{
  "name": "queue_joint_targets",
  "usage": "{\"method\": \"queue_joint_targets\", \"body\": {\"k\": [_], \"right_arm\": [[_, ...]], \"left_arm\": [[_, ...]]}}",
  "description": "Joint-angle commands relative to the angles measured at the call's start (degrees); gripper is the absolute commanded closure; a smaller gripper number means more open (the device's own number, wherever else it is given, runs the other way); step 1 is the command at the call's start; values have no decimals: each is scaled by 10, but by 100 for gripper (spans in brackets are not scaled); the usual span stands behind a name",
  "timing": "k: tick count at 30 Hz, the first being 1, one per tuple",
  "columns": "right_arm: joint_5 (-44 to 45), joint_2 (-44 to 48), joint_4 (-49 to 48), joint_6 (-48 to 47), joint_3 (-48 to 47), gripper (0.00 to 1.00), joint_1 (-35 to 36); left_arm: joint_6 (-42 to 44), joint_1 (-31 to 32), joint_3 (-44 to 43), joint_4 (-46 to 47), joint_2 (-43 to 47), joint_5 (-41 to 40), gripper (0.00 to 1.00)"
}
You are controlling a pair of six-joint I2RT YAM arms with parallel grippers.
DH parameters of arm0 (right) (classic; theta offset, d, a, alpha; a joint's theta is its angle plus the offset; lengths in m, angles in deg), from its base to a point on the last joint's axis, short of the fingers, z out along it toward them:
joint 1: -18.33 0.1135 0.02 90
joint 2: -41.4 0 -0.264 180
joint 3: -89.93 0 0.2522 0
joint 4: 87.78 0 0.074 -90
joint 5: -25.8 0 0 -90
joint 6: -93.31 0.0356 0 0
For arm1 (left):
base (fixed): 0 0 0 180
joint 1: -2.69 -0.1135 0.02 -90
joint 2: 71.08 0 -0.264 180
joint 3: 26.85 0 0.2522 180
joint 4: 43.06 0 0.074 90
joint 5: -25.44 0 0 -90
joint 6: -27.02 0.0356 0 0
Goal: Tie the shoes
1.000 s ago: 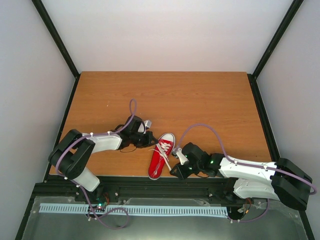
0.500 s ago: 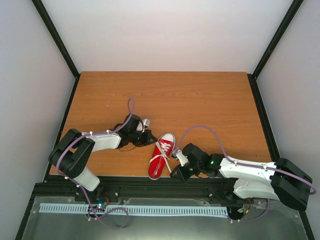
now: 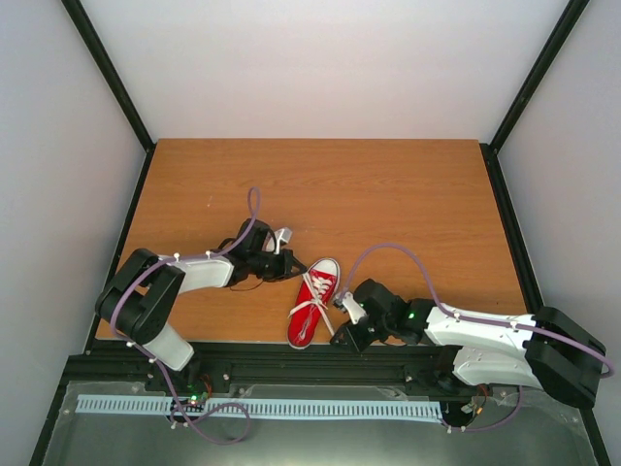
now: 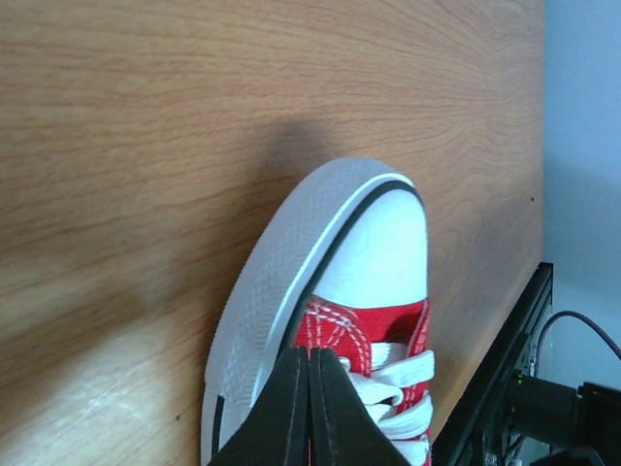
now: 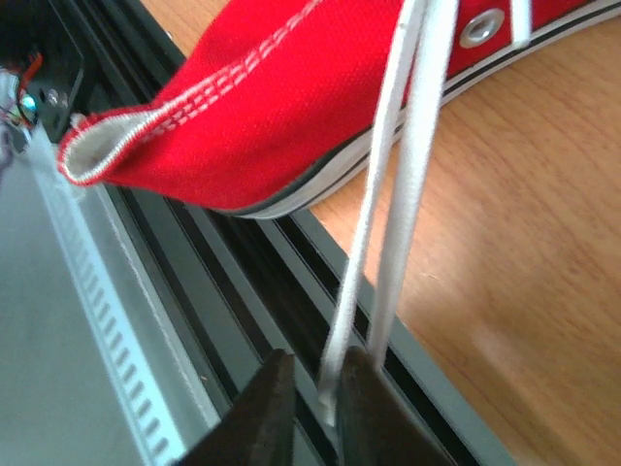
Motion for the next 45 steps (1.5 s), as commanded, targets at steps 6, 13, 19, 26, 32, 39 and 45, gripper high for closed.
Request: {"method": "queue_joint_targets", "body": {"k": [6,13,19,26,32,39,45], "right_arm": [[130,73,26,58,-29,33,3],[116,109,-61,118,10,23,-98],[74,113,-113,128,29,23,-162],[-2,-10,-126,82,2,54,-182],[-75,-82,-160,40,-24,66,-181],[-105,-107,-182,36,-35,68,-177],[-103,-137,-191,35,-49,77,-166]], "left_arm": [[105,25,-3,16,21,70,94],[83,26,18,18,44,17,59],[61,26,39,29,71,-18,44],[82,26,65,4,133,-58,34],[78,26,82,-18,154,-57,34],[53,27,109,7,155,-42,34],[51,27,110,6,156,-43,34]]}}
